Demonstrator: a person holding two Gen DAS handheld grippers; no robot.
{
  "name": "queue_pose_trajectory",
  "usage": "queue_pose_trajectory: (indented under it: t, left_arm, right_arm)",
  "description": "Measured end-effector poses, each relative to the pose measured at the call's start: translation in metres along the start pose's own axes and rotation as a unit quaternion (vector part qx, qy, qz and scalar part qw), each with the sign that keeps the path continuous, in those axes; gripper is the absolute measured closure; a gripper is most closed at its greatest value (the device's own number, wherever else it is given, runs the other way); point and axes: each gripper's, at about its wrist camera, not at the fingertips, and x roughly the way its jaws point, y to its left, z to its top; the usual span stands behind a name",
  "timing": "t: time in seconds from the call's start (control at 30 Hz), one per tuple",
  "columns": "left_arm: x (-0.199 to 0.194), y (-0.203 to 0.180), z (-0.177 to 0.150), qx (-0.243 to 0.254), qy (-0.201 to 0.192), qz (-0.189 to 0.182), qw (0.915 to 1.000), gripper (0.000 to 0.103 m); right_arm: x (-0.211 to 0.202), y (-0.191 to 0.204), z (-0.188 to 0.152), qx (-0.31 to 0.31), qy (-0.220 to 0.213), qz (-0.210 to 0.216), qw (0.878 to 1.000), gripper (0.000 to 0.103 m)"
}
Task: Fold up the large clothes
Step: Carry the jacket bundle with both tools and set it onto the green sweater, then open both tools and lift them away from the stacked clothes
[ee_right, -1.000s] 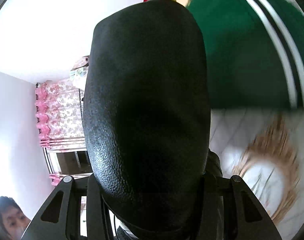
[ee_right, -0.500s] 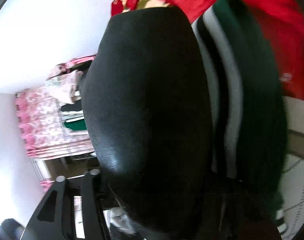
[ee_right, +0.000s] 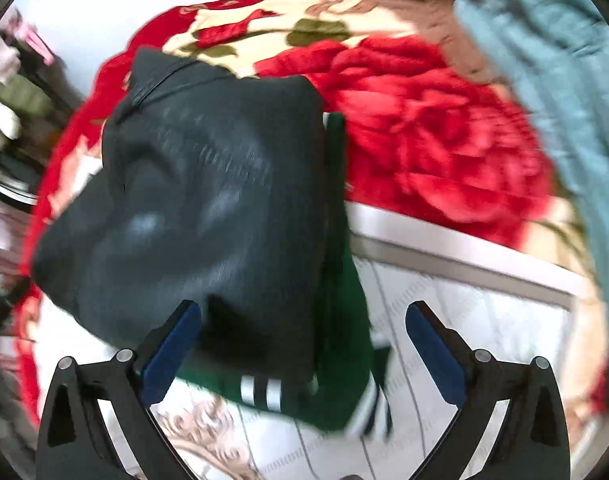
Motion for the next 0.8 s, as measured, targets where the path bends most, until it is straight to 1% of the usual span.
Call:
queue_pose_trajectory:
  t: [0.03, 0.07, 0.1, 0.17, 0.23, 0.27, 0.3, 0.33, 0.4, 0.6, 0.67, 0.8]
  left_arm:
    - [-0.008, -0.001, 0.0, 0.009, -0.003, 0.004, 0.9999, 0.005]
    - [-0.02, -0.004, -0.001, 0.019, -0.008, 0.007, 0.9998, 0.004]
    - [-0.033, -0.005, -0.004, 0.028, -0.013, 0.008, 0.9995, 0.003]
    - [-0.061, -0.009, -0.009, 0.049, -0.027, 0.005, 0.9984, 0.002]
    - [-0.085, -0.011, -0.012, 0.065, -0.037, 0.007, 0.9972, 0.002]
    - [-0.103, -0.011, -0.016, 0.075, -0.042, 0.006, 0.9963, 0.002]
    - [-0.114, -0.011, -0.017, 0.078, -0.044, 0.007, 0.996, 0.002]
    - [-0.131, -0.01, -0.021, 0.082, -0.045, 0.003, 0.9956, 0.002]
    - [-0.161, -0.007, -0.026, 0.088, -0.047, -0.005, 0.995, 0.001]
    - [-0.254, 0.01, -0.045, 0.098, -0.053, -0.027, 0.9934, 0.001]
    - [-0.292, 0.017, -0.052, 0.104, -0.06, -0.03, 0.9923, 0.001]
    - [-0.354, 0.027, -0.064, 0.116, -0.079, -0.036, 0.9894, 0.002]
  right_arm:
    - [-0.014, 0.011, -0.01, 0.001, -0.009, -0.023, 1.0, 0.0]
    - [-0.03, -0.006, -0.041, 0.004, -0.014, -0.036, 0.999, 0.0]
    - [-0.046, -0.009, -0.054, 0.012, -0.022, -0.045, 0.999, 0.0]
    - [-0.086, 0.007, -0.093, 0.023, -0.039, -0.058, 0.997, 0.0]
    - [-0.124, 0.017, -0.117, 0.034, -0.058, -0.077, 0.995, 0.0]
    - [-0.137, 0.021, -0.129, 0.038, -0.063, -0.082, 0.994, 0.0]
    - [-0.164, 0.032, -0.145, 0.041, -0.071, -0.087, 0.993, 0.0]
    - [-0.187, 0.037, -0.156, 0.044, -0.083, -0.097, 0.991, 0.0]
    - [-0.217, 0.041, -0.173, 0.048, -0.096, -0.108, 0.988, 0.0]
    - [-0.358, 0.066, -0.237, 0.061, -0.144, -0.133, 0.979, 0.0]
    - [-0.396, 0.074, -0.254, 0.064, -0.155, -0.136, 0.976, 0.0]
    - [-0.478, 0.088, -0.296, 0.07, -0.178, -0.147, 0.97, 0.0]
